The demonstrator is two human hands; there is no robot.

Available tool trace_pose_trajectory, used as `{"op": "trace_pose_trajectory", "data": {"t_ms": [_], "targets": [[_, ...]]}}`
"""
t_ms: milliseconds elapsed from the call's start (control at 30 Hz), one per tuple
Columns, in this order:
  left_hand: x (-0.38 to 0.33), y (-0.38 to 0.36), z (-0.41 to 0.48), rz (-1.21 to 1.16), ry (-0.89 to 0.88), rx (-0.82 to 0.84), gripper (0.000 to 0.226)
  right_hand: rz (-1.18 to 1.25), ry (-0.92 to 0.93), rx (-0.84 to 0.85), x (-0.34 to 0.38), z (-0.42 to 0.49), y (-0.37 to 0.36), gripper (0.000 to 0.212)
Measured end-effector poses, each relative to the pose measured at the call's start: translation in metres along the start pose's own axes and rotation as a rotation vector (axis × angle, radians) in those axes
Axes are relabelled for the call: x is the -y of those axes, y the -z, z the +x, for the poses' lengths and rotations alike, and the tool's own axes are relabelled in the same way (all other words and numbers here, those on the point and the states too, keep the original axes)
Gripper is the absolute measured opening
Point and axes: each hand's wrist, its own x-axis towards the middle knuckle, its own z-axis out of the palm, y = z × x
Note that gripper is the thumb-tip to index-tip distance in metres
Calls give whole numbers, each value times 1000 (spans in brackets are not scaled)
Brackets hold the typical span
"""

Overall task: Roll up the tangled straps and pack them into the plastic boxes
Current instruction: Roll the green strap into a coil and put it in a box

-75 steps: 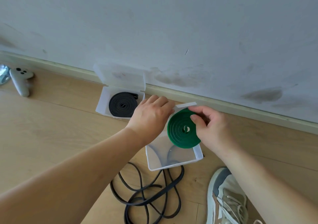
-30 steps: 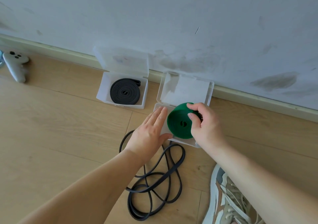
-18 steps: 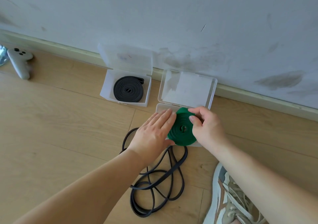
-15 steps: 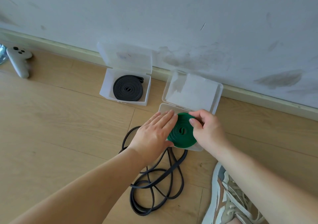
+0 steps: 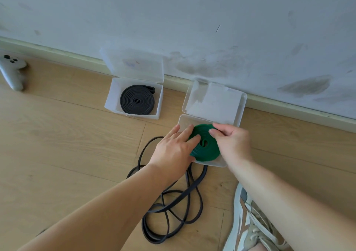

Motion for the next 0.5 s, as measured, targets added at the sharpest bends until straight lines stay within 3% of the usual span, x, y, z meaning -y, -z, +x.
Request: {"op": "trace_pose_trajectory", "data": {"t_ms": [167,300,400,500], "targets": [[-4,0,1,-68,30,16,67,-329,189,56,6,3,7,13],[-3,3,4,-92,48,44,74,-628,150,326,14,3,17,55],[-3,9,12,-73,56,79,90,-623,163,450,15,0,28,89],[-6,15,23,-10,75,159,97,-604,140,539,12,1,40,99]]}}
